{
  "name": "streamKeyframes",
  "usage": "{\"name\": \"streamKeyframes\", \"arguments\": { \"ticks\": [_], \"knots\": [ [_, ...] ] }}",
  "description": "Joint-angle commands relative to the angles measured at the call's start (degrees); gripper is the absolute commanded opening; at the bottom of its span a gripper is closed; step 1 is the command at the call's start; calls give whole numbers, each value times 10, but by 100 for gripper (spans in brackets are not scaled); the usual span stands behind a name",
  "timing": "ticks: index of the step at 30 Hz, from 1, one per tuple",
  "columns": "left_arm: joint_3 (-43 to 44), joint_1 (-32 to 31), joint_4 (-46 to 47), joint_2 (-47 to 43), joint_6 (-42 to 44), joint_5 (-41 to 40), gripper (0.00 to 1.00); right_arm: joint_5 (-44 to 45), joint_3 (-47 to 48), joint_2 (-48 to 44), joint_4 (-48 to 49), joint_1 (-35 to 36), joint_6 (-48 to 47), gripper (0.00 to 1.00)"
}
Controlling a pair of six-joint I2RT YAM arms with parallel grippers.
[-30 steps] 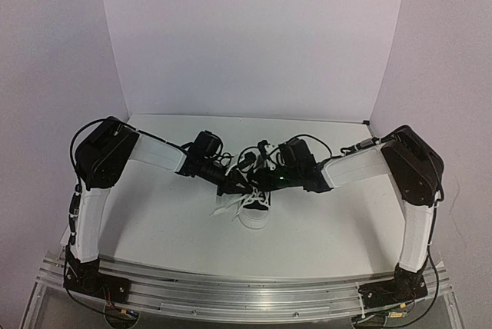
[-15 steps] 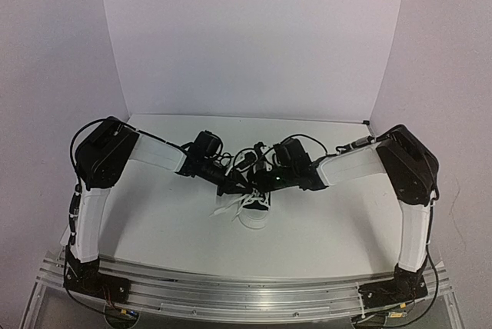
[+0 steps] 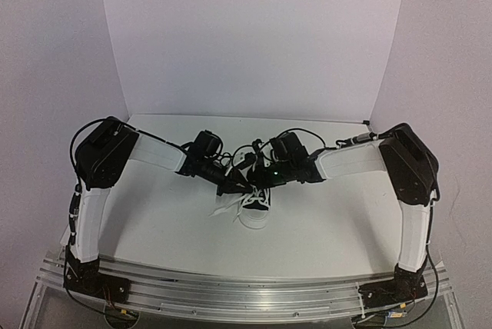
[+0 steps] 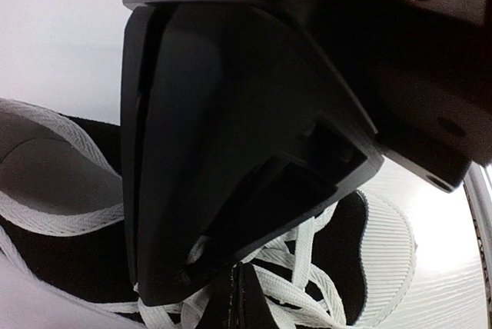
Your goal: Tie the shoes
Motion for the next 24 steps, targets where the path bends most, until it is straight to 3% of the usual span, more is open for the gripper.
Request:
{"name": "streamKeyframes", "arguments": {
  "ticks": [1,6,9,11,21,24],
  "knots": [
    [21,3,-18,7,29,-16,0,2,28,-10,-26,5,11,0],
    [23,3,-25,7,37,-14,4,11,35,-18,-67,5,14,0],
    [32,8,-48,-1,36,-2,30,9,32,-19,-68,5,22,0],
    [42,15,-78,-12,55,12,37,14,29,-19,-66,5,28,0],
    [61,49,-234,-80,185,133,48,28,4,-29,-31,5,47,0],
    [67,62,-266,-80,217,134,52,32,-4,-33,-18,5,54,0]
  ]
}}
